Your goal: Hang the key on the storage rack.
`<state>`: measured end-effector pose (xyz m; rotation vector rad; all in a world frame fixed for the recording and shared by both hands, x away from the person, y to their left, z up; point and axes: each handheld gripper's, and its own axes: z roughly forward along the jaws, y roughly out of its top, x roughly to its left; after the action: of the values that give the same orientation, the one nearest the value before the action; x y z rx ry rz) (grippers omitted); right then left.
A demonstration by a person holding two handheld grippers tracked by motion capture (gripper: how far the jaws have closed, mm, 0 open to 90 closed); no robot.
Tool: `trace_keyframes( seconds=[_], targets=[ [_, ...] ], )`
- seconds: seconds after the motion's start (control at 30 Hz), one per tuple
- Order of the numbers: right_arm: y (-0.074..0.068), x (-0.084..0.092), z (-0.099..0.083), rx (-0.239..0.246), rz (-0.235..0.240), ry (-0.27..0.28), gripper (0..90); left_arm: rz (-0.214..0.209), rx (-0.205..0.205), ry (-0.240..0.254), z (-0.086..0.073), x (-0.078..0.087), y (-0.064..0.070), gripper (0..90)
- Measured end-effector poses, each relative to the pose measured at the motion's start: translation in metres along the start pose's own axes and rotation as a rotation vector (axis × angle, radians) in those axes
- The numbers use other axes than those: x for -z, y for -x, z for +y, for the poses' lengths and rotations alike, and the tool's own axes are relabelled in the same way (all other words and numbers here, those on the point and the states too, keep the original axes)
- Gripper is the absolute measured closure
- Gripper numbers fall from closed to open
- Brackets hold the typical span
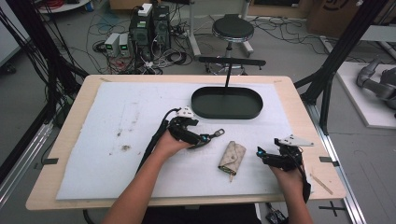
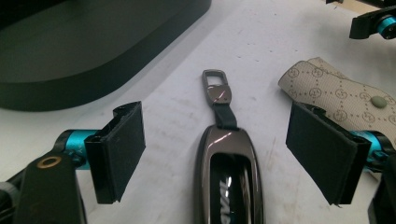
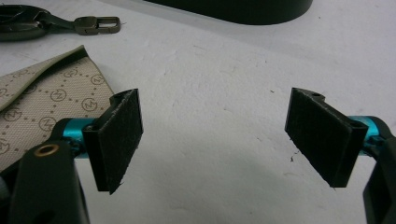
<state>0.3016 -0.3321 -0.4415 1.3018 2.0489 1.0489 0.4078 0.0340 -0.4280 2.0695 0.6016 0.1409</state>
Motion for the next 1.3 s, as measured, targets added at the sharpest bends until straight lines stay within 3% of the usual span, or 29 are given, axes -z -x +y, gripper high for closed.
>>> trace_keyframes(
  seconds=[0.2, 0.33, 0.5, 0.63, 0.83, 0.9, 1.03, 1.17, 1.3],
  targets=[
    [-0.002, -0.004, 0.002, 0.011, 0.009, -0.003, 19.5, -0.009, -0.022, -0.065, 0.011, -0.023, 0.002, 21.3],
    [-0.002, -0.005, 0.003, 0.009, 0.009, -0.004, 19.5, 0.006, -0.021, -0.106, 0.011, -0.037, 0.004, 27.3],
    [0.000, -0.005, 0.003, 0.004, 0.006, -0.001, 19.5, 0.046, -0.060, -0.175, 0.010, -0.047, 0.007, 39.9],
    [0.000, -0.004, 0.002, 0.002, 0.007, -0.003, 19.5, 0.087, -0.095, -0.185, 0.011, -0.047, 0.011, 51.4],
    [0.001, -0.003, 0.001, 0.002, 0.004, 0.003, 19.5, 0.080, -0.145, -0.164, 0.007, -0.046, 0.018, 74.7],
    [0.001, -0.002, 0.001, 0.001, 0.002, 0.001, 19.5, 0.071, -0.133, -0.143, 0.004, -0.045, 0.017, 79.6],
    [0.001, -0.001, 0.001, -0.002, 0.002, 0.004, 19.5, 0.042, -0.115, -0.121, 0.002, -0.043, 0.013, 81.9],
    [0.001, -0.002, 0.000, 0.001, 0.002, 0.003, 19.5, 0.050, -0.118, -0.100, 0.005, -0.036, 0.011, 83.2],
    [0.000, -0.003, 0.001, 0.001, 0.004, -0.003, 19.5, 0.056, -0.089, -0.026, 0.013, -0.018, 0.008, 83.5]
  ],
)
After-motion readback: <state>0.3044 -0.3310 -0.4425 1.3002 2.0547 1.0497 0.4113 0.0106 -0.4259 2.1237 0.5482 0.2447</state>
